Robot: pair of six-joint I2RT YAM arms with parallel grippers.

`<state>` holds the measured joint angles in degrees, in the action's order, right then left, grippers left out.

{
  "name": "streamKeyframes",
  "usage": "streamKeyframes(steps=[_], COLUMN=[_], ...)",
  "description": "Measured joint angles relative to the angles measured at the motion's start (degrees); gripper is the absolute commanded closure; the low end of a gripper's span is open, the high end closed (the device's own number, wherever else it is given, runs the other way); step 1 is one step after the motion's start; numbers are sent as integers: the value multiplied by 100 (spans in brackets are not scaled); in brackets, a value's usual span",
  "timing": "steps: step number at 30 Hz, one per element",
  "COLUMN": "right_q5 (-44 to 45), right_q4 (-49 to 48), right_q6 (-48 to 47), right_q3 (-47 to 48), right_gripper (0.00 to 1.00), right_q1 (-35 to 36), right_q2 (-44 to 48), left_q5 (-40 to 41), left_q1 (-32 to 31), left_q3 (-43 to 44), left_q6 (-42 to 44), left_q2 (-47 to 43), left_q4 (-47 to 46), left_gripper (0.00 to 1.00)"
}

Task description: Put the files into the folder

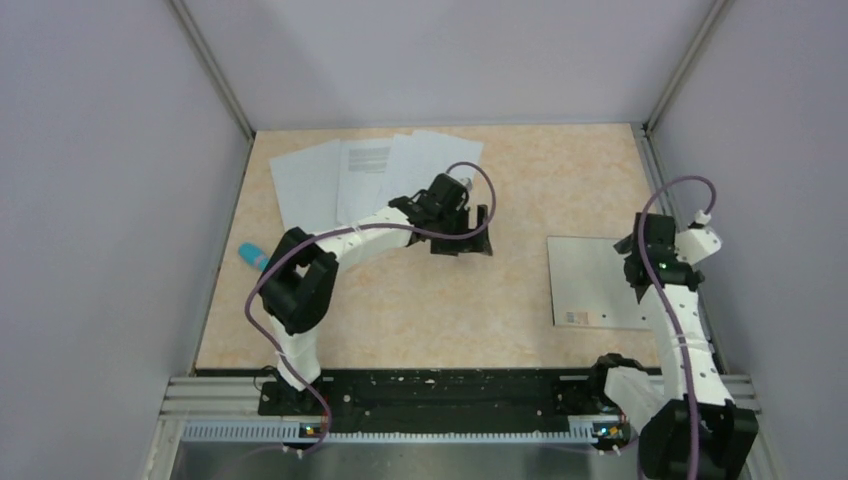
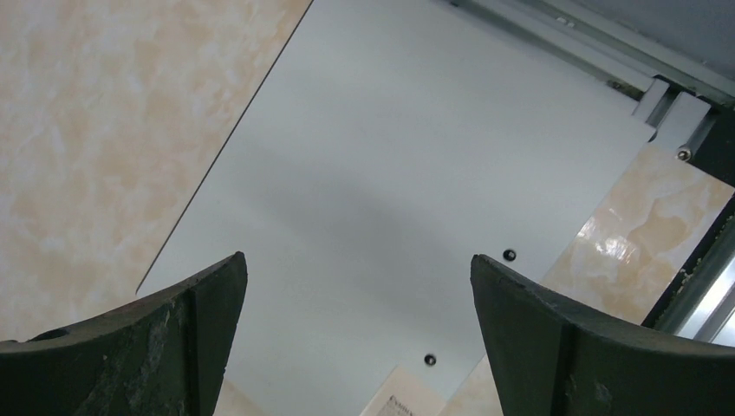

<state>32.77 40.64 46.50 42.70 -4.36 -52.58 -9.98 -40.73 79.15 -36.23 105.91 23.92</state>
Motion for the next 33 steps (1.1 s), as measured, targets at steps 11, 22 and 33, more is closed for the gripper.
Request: streamKeyframes(steps=[11,22,33], right_q5=[-323,-577,-551], right_q4=[-1993,-3036,-3344], right_q6=[-444,-186,-129], right_q3=[-1005,-1714,-1696], right_gripper=[1,1,1], right_q1=[-2396,-3397,-3620], right_q2=[-568,-946,-1182], left_q5=[-1082,-1202,-1342], left_q1=[-914,-898,-901], left_q3=[170,184,184], left_q6=[-413,-273,-216], left_q2=[527,527,527], left_q4=[-337,-267,-240], left_gripper=[6,6,7])
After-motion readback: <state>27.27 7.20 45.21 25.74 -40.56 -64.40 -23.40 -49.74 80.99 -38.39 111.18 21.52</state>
